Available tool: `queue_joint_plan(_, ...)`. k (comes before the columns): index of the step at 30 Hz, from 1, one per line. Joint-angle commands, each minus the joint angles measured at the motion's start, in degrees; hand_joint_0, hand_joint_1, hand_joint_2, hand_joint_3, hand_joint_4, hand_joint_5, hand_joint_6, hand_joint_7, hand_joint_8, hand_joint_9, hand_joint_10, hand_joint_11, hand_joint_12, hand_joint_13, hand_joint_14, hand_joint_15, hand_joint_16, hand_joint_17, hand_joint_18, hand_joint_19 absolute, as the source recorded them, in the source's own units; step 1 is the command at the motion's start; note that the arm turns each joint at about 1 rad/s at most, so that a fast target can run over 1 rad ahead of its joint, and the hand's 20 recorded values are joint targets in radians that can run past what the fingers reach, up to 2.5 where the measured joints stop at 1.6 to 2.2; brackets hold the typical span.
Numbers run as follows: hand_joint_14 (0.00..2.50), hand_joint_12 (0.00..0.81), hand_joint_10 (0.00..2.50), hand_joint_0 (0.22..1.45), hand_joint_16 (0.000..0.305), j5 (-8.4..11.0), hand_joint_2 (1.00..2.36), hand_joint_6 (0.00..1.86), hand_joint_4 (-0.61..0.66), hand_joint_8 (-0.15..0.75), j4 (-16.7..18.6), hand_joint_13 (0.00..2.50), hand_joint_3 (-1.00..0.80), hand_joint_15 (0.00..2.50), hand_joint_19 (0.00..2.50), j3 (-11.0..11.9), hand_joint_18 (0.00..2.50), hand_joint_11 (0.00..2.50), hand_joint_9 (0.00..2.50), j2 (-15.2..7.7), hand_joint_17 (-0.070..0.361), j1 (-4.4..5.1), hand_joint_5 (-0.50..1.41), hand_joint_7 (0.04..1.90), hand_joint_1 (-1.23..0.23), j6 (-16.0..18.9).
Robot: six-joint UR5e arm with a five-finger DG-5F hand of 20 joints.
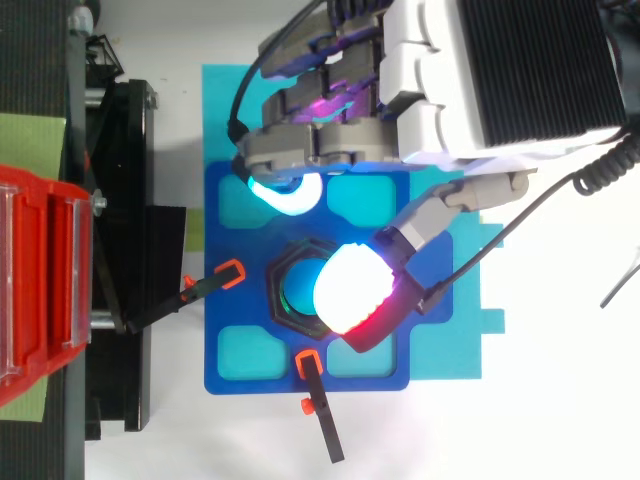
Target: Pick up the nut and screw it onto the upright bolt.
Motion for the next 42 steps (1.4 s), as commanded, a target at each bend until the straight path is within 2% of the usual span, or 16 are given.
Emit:
queue_joint_plan(1, 0.00, 0.166, 0.01, 0.53, 0.020, -1.71, 1.00, 0.51, 0.23, 0.241, 2.23, 0.98, -0.50, 0.05, 0.28, 0.04, 0.74, 0.21, 1.35, 0.08, 0.045, -0.19, -0.02, 1.18, -0.18, 0.00)
queue_joint_plan(4, 0.00, 0.172, 0.00, 0.52, 0.022, -1.98, 1.00, 0.50, 0.25, 0.230, 2.23, 0.93, -0.50, 0.02, 0.28, 0.04, 0.72, 0.12, 1.28, 0.00, 0.049, -0.19, -0.04, 0.98, -0.18, -0.09)
queue_joint_plan(8, 0.00, 0.158, 0.00, 0.51, 0.024, -1.71, 1.00, 0.50, 0.19, 0.201, 1.61, 0.80, -0.50, 0.00, 0.23, 0.04, 0.63, 0.00, 1.05, 0.00, 0.054, 0.42, -0.07, 0.71, -0.17, -0.09)
queue_joint_plan(13, 0.00, 0.172, 0.00, 0.51, 0.023, -1.19, 1.00, 0.50, 0.18, 0.182, 0.73, 0.68, -0.50, 0.00, 0.11, 0.04, 0.49, 0.00, 0.87, 0.00, 0.053, 1.30, -0.10, 0.63, -0.15, -0.17)
queue_joint_plan(15, 0.00, 0.174, 0.00, 0.50, 0.024, -0.66, 1.00, 0.50, 0.17, 0.182, 0.73, 0.63, -0.50, 0.00, 0.08, 0.04, 0.43, 0.00, 0.83, 0.00, 0.054, 1.74, -0.10, 0.63, -0.15, -0.17)
queue_joint_plan(16, 0.00, 0.181, 0.00, 0.50, 0.024, 0.31, 1.00, 0.50, 0.18, 0.185, 0.38, 0.61, -0.50, 0.00, 0.07, -0.05, 0.41, 0.00, 0.81, -0.09, 0.054, 2.53, -0.10, 0.63, -0.14, -0.09)
queue_joint_plan(25, 0.00, 0.206, 0.00, 0.50, 0.026, 2.15, 1.00, 0.50, 0.18, 0.192, -1.81, 0.59, -0.50, 0.00, 0.06, -0.75, 0.36, 0.00, 0.77, 0.00, 0.058, 4.03, -0.11, 0.63, -0.12, 0.00)
queue_joint_plan(35, 0.00, 0.234, 0.00, 0.49, 0.027, 2.33, 1.00, 0.50, 0.16, 0.187, -2.69, 0.47, -0.50, 0.00, 0.01, -0.75, 0.20, 0.00, 0.60, 0.00, 0.060, 4.38, -0.14, 0.61, -0.11, -0.09)
queue_joint_plan(42, 0.00, 0.245, 0.00, 0.49, 0.027, 2.33, 1.00, 0.50, 0.21, 0.213, -2.78, 0.47, -0.50, 0.00, 0.00, -0.75, 0.20, 0.00, 0.60, 0.00, 0.060, 4.38, -0.12, 0.88, -0.11, -0.17)
